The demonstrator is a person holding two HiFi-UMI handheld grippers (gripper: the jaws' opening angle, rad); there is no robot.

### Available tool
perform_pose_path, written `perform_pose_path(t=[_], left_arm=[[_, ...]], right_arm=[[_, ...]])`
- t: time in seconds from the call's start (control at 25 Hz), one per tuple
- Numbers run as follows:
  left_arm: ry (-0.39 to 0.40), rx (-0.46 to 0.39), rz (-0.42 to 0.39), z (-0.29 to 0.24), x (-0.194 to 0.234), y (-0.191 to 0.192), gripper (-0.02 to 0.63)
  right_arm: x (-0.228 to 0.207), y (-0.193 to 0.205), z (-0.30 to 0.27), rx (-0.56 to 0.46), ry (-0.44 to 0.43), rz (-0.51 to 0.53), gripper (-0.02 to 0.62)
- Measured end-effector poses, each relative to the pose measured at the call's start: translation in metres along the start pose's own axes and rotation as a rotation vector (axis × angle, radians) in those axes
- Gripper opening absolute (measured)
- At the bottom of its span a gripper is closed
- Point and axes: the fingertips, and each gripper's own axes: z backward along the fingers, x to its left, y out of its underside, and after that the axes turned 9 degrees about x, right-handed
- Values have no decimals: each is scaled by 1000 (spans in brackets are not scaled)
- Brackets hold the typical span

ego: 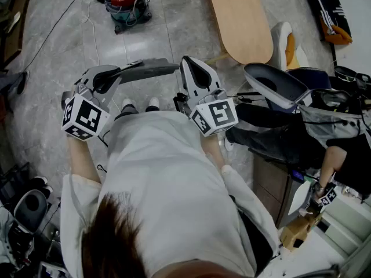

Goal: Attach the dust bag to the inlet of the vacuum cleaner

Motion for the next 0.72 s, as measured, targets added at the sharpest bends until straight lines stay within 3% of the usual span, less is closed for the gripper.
perform_pose_path(t=[0.72], left_arm=[[2, 5, 12, -7, -12, -6, 41]], right_arm=[[-8, 7, 8, -1, -11, -18, 2]])
